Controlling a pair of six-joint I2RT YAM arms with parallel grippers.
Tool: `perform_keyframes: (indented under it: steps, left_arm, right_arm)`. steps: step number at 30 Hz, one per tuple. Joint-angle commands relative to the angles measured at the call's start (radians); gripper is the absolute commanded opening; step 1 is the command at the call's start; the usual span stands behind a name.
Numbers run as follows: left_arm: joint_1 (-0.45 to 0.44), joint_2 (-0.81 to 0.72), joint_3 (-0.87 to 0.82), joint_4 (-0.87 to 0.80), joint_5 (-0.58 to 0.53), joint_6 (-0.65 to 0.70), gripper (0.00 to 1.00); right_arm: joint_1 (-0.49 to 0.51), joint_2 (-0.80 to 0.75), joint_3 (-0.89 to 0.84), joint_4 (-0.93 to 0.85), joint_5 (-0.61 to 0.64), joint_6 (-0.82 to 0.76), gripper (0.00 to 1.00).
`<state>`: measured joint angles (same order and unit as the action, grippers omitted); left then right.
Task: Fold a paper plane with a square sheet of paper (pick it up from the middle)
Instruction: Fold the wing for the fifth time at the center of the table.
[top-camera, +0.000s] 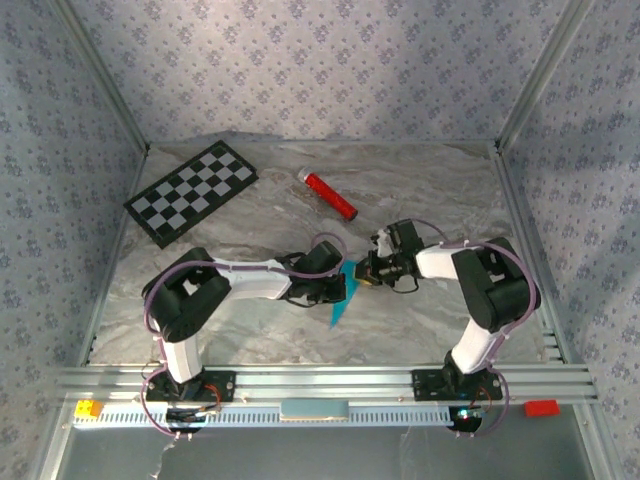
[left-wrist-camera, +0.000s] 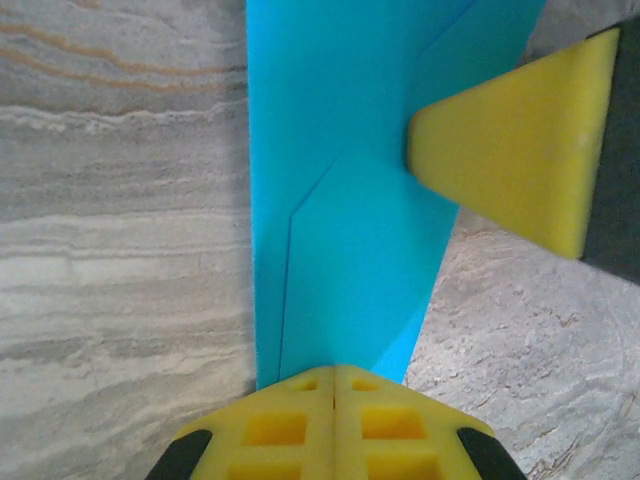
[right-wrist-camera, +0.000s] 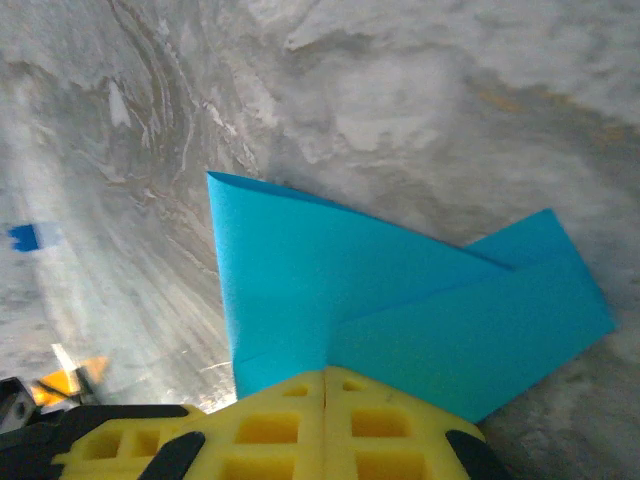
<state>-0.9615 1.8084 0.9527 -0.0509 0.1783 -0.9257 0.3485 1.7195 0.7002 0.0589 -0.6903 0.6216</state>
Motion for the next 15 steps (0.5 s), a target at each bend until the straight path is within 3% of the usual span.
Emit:
perform_keyframes:
  steps: [1, 11, 15]
  left_arm:
    - [-0.006, 0.032, -0.025, -0.109, -0.007, -0.005, 0.00]
    - [-0.017, 0.031, -0.045, -0.075, -0.005, -0.033, 0.00]
    - [-0.025, 0.025, -0.043, -0.058, -0.007, -0.052, 0.00]
  right_arm:
    - [-0.054, 0.028, -0.002, 0.026, 0.032, 0.016, 0.00]
    - [-0.161, 0.073, 0.093, 0.013, 0.007, 0.015, 0.01]
    - [-0.174, 0.014, 0.083, 0.007, -0.011, 0.016, 0.03]
